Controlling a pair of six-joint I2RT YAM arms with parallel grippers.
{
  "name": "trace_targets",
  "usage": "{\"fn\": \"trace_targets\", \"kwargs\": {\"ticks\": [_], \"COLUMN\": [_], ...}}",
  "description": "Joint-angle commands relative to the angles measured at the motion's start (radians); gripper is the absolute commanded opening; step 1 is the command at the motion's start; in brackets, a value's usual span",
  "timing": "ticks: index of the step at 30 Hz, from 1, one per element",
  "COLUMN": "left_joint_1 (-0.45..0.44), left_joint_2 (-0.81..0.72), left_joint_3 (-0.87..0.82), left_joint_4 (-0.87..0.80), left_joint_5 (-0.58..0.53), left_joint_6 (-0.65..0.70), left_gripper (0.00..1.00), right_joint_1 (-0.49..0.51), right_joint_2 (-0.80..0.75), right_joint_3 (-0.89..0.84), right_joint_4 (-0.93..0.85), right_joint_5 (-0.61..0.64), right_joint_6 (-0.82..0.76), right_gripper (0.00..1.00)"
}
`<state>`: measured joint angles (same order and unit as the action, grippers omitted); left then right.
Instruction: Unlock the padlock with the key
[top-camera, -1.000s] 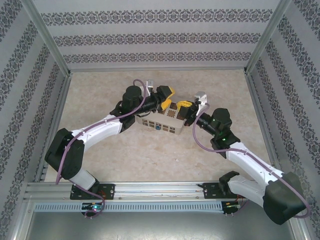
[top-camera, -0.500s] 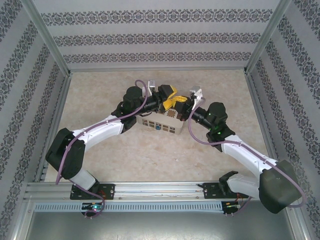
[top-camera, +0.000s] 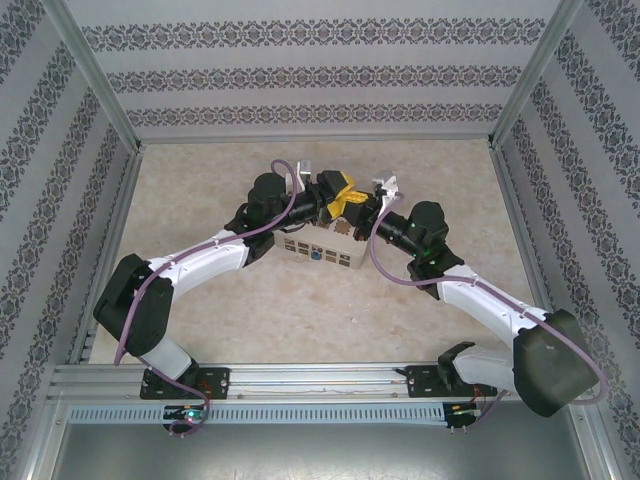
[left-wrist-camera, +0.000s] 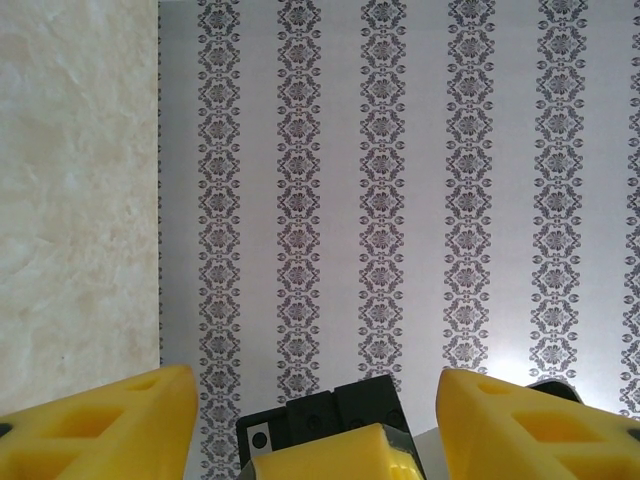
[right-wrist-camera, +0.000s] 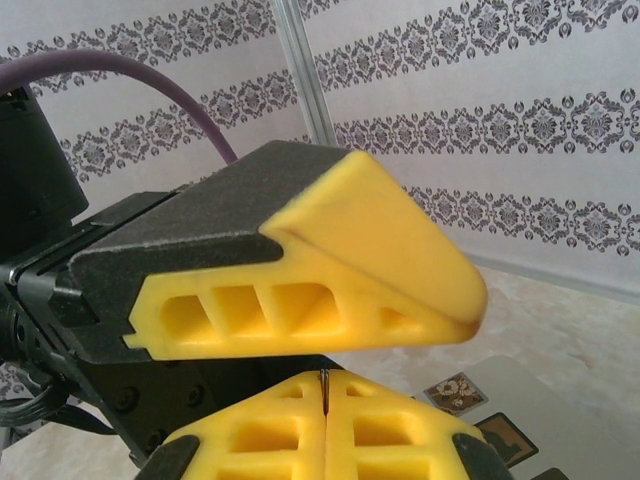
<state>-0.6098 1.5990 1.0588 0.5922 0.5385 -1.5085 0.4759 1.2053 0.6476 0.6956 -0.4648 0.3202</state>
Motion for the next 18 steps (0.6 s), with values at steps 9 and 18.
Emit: {"fn": "trace_targets", "kwargs": {"ticks": [9,18], "left_joint_1": [-0.016,-0.013], "left_joint_2": [-0.044,-0.043], "left_joint_3": [0.036,0.031], "left_joint_4": [-0.004,0.007], "left_joint_5": [-0.029,-0.034], "left_joint_6": [0.051,0.045], "left_gripper": [0.60,0.57], "right_joint_1": [0.008,0.007], "right_joint_2": [-0.058,-0.079], "right_joint_3": [-0.051,-0.069], "right_joint_4": [0.024,0.006], "right_joint_5": [0.036,0.046], "right_joint_6": [-0.012,-0.021], "right_gripper": [0.00,0.00]}}
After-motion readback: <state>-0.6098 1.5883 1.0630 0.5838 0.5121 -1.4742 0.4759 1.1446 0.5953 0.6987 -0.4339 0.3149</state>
